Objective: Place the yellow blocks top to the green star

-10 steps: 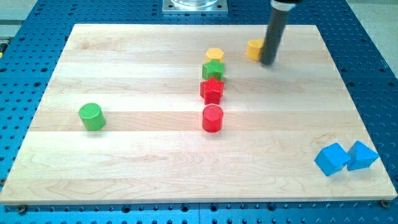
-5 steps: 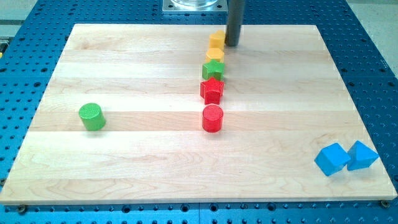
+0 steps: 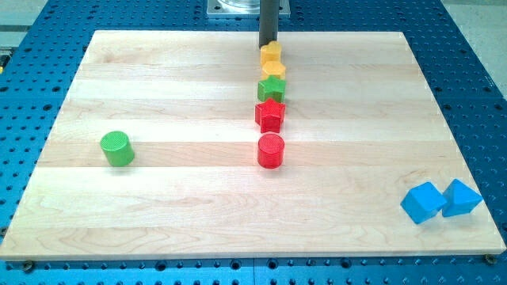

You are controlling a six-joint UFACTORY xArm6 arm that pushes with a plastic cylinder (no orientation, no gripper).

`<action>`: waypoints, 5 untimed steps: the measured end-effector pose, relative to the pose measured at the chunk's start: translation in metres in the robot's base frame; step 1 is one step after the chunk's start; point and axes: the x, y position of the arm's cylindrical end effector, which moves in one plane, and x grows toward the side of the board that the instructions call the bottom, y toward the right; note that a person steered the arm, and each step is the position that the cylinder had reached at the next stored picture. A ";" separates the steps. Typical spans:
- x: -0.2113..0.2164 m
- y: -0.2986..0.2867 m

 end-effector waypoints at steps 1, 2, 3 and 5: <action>0.003 0.004; -0.004 0.013; -0.018 0.013; -0.022 0.007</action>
